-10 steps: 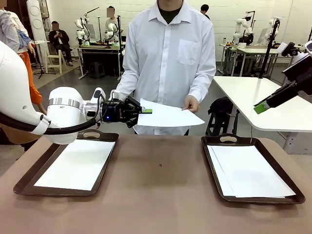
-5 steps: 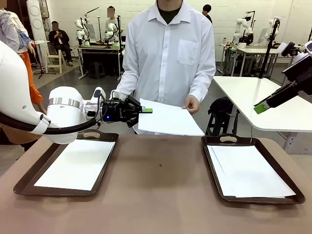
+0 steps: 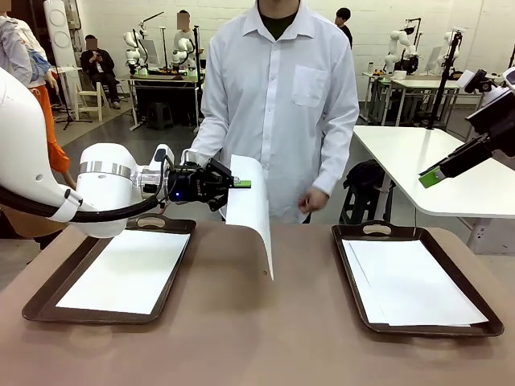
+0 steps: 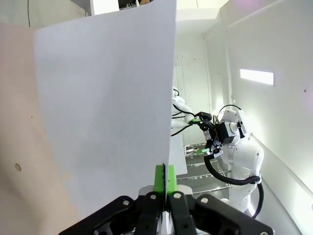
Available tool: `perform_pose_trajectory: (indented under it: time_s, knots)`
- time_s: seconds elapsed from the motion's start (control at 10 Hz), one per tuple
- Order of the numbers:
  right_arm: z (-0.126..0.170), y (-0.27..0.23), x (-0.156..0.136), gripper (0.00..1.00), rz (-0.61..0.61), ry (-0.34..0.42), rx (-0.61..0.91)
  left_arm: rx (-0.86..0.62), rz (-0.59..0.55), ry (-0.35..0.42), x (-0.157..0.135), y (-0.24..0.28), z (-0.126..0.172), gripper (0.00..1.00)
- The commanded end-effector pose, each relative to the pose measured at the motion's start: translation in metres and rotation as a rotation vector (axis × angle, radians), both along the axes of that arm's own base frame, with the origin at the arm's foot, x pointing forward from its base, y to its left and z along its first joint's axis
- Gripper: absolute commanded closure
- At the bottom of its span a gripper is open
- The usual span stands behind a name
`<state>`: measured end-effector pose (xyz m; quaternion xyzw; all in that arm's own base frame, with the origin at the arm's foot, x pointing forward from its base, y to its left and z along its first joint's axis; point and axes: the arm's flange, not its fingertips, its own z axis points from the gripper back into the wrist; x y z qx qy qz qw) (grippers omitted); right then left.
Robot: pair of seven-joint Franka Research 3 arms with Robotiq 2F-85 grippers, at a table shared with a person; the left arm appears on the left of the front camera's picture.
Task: Sort the A4 documents.
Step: Receive the A4 Paper, then place the A4 Paper in the designated Handle tray.
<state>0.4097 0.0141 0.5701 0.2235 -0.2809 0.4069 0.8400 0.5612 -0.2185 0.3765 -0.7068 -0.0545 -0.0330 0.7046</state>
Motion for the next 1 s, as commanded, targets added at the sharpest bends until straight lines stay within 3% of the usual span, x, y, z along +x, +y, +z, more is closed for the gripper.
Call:
perform_pose_trajectory:
  time_s: [0.0,0.8,0.9]
  knots:
    - [-0.001,-0.0003,0.0014,0.0,0.013,-0.001,0.029,-0.01,0.009,0.01,0.0013,-0.0011,0.0011,1.0]
    - [-0.001,-0.0003,0.0014,0.0,0.013,-0.001,0.029,0.0,0.0,0.0,0.0,0.0,0.0,0.99]
    - [-0.001,-0.0003,0.0014,0.0,0.013,-0.001,0.029,0.056,-0.1,0.012,0.0011,-0.006,0.0047,0.99]
